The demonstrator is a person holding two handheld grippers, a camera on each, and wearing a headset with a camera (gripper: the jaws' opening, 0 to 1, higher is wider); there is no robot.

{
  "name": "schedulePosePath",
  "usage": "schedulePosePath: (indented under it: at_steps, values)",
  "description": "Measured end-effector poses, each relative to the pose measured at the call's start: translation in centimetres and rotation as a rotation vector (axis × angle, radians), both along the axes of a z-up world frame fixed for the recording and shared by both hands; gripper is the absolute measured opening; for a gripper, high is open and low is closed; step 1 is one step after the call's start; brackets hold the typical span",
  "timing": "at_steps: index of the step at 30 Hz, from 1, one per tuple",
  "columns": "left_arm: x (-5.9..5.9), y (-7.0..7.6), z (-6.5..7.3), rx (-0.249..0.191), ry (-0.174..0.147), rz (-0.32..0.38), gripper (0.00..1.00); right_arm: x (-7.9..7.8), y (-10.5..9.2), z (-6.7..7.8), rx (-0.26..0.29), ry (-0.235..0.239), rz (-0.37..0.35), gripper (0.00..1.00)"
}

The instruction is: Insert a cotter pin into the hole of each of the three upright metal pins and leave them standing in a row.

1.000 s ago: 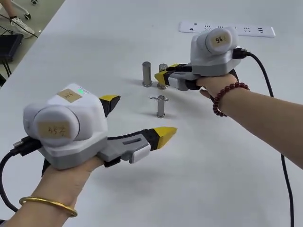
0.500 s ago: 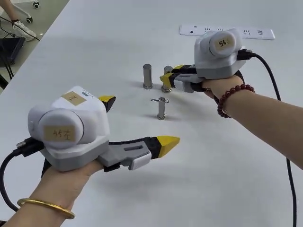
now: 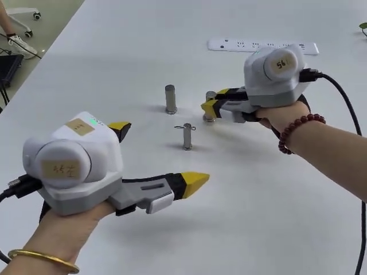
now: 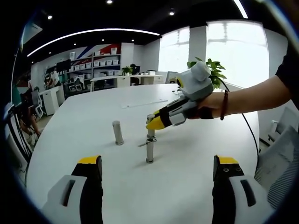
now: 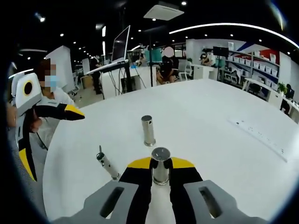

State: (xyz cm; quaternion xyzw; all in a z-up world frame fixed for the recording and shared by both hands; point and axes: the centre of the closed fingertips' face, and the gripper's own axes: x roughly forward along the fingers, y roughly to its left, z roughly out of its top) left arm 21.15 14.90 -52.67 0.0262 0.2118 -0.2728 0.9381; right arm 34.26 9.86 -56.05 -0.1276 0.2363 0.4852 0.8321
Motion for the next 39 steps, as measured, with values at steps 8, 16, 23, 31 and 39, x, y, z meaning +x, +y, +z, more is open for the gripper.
schedulePosePath:
  at_steps: [8,16,23,31,39]
  values:
    - [-0.6,-0.1,0.0,0.008,0.000,-0.008,0.99,-2.1,-1.4,-0.1,-0.008,0.007,0.013,0.08]
    - [-1.0,-0.4,0.2,0.009,-0.001,-0.021,0.99,-4.8,-2.4,-0.4,-0.004,0.015,0.035,0.08]
    - [-1.4,-0.5,0.1,0.010,0.006,-0.025,0.98,-7.3,-2.5,-0.5,-0.032,0.003,0.075,0.08]
    - [-1.6,-0.5,0.3,0.013,0.001,-0.025,0.97,-8.6,-3.2,-1.0,-0.038,0.009,0.084,0.08]
    - [-2.0,-0.6,0.2,0.022,0.004,-0.035,0.96,-10.1,-3.2,-1.2,-0.021,0.024,0.078,0.08]
